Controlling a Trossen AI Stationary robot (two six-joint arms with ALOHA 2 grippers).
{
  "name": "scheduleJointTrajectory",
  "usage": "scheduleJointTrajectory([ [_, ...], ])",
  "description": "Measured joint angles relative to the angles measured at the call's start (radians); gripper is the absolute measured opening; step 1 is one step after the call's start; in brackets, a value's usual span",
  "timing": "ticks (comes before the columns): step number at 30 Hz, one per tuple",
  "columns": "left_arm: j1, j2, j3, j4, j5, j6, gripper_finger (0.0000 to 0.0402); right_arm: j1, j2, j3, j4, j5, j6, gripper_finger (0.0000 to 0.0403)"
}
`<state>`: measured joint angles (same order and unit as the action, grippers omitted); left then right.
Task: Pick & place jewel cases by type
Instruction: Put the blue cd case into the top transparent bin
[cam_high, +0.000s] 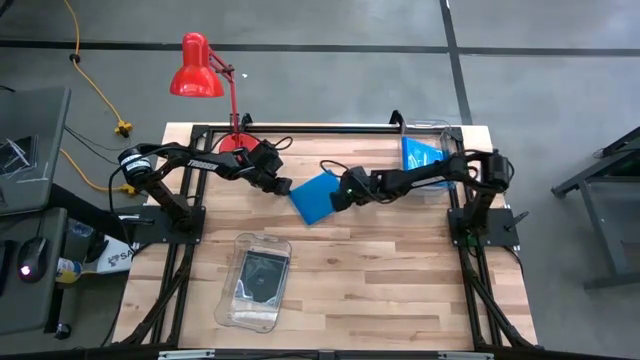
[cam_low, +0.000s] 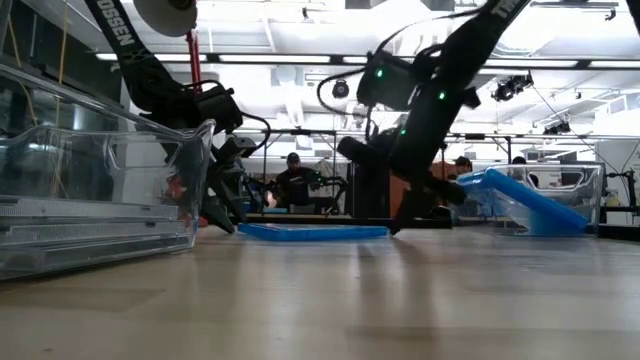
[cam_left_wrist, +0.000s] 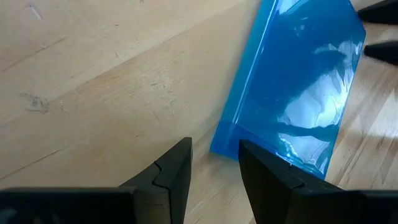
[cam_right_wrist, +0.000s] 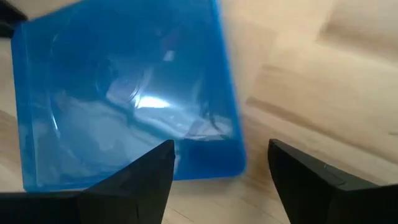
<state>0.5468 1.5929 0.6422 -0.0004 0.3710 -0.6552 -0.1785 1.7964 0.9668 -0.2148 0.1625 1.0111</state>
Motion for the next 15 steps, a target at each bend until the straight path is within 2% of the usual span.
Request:
scheduleJointTrajectory([
  [5,0.0,0.0,0.0,0.0,0.0,0.004,0.0133,0.0,0.062,0.003,0.062,-0.033,-0.002,0.0241],
  [10,0.001,0.0,0.0,0.0,0.001,0.004,0.0133,-0.001,0.073,0.003,0.07,-0.059,0.001,0.0241],
  [15,0.001,0.0,0.0,0.001,0.003,0.004,0.0133,-0.002,0.079,0.0,0.168,-0.106,0.024,0.0241],
])
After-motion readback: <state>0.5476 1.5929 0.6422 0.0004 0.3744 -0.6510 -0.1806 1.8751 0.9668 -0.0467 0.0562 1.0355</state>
